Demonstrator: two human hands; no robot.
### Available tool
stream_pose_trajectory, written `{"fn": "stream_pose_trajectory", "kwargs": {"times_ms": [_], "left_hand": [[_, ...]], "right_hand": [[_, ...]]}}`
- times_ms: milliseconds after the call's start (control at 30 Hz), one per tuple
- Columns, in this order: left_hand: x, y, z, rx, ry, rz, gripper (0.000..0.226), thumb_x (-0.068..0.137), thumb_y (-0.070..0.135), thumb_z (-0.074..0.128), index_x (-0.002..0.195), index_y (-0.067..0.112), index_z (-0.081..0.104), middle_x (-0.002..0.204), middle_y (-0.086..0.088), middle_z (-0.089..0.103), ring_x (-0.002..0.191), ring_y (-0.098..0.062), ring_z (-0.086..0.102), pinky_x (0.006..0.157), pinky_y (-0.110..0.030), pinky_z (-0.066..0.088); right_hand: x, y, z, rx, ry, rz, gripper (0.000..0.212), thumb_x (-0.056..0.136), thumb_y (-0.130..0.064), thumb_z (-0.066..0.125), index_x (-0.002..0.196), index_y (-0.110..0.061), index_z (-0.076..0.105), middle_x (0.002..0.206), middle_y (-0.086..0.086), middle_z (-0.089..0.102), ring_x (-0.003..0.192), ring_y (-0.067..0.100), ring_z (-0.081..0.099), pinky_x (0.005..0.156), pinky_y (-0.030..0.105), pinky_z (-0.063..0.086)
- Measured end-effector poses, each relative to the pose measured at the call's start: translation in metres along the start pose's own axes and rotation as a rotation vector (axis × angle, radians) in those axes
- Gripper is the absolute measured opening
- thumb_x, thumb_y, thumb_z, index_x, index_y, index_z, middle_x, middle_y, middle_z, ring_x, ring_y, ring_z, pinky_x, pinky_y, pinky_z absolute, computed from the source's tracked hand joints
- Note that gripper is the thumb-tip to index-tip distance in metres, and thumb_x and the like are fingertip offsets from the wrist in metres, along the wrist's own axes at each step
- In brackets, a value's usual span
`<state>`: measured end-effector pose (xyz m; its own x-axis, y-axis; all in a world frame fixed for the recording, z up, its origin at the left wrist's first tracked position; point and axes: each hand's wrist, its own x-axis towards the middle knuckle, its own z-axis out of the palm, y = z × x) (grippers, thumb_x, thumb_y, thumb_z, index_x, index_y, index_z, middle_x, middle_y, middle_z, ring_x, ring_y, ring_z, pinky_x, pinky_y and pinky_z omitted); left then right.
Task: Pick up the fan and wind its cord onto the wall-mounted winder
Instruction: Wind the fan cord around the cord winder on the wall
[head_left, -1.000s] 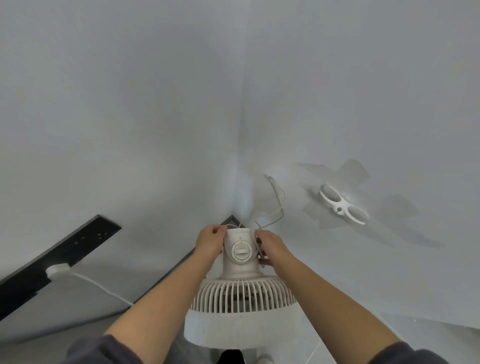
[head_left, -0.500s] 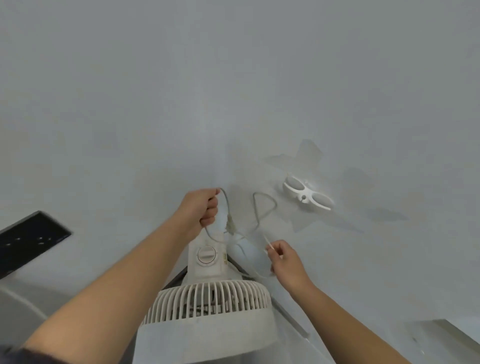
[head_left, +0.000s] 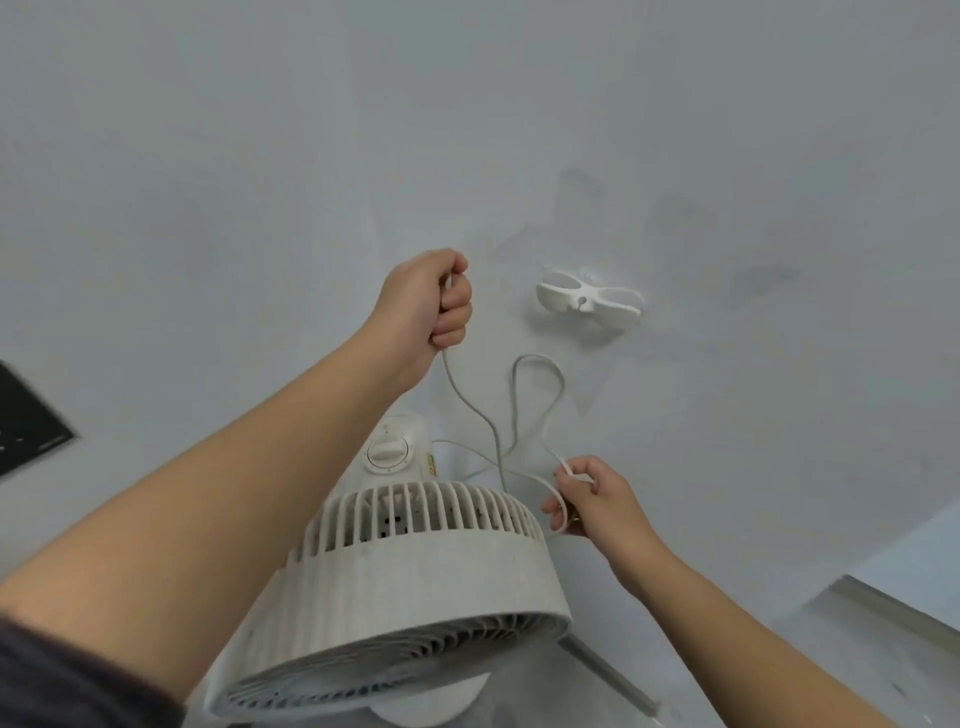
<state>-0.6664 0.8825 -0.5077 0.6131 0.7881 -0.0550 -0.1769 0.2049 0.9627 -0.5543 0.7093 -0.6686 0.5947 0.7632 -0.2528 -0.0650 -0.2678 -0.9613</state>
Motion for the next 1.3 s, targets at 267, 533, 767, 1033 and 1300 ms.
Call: {"fn": "stream_pose_trajectory", "kwargs": {"times_ms": [267,533,767,1033,1300], "left_hand": [[-0.063,0.001,0.000,0.008,-0.125,0.173,0.021,0.094,0.009,0.034,0.080,0.014,0.049,0.052,0.003,0.043,0.043,-0.013,0.037,0.043,-0.023,0.033],[-0.083,0.040,-0.006,0.249,-0.079,0.187,0.020,0.099,0.007,0.038,0.091,0.015,0.055,0.089,-0.004,0.067,0.081,-0.018,0.066,0.080,-0.032,0.047],[-0.062,0.033,-0.008,0.351,0.061,0.074,0.023,0.095,0.010,0.045,0.091,0.017,0.066,0.104,-0.007,0.068,0.089,-0.024,0.067,0.080,-0.037,0.055],[-0.056,0.023,0.045,0.178,-0.070,0.059,0.015,0.090,0.013,0.056,0.101,0.015,0.067,0.101,-0.006,0.070,0.089,-0.022,0.070,0.079,-0.037,0.059],[-0.096,-0.006,0.081,0.392,-0.300,0.014,0.016,0.090,0.020,0.057,0.086,0.008,0.067,0.075,-0.005,0.075,0.062,-0.017,0.072,0.059,-0.028,0.061]], "right_hand": [[-0.071,-0.031,-0.027,0.026,0.285,-0.240,0.013,0.098,-0.006,0.046,0.086,-0.008,0.050,0.068,0.009,0.061,0.063,0.020,0.058,0.068,0.032,0.054],[-0.125,-0.114,-0.079,0.019,0.540,-0.387,0.031,0.087,-0.007,0.058,0.063,-0.016,0.040,0.060,0.004,0.038,0.050,0.016,0.042,0.063,0.031,0.053],[-0.146,-0.126,-0.141,-0.008,0.687,-0.454,0.039,0.081,-0.009,0.056,0.055,-0.021,0.030,0.051,-0.003,0.031,0.048,0.016,0.026,0.046,0.027,0.026],[-0.131,-0.113,-0.139,0.034,0.607,-0.415,0.036,0.083,-0.009,0.057,0.056,-0.020,0.034,0.051,-0.002,0.032,0.044,0.014,0.027,0.039,0.023,0.025],[-0.129,-0.127,-0.116,0.097,0.398,-0.363,0.018,0.087,-0.013,0.056,0.070,-0.014,0.062,0.043,-0.009,0.034,0.037,0.009,0.027,0.034,0.019,0.024]]}}
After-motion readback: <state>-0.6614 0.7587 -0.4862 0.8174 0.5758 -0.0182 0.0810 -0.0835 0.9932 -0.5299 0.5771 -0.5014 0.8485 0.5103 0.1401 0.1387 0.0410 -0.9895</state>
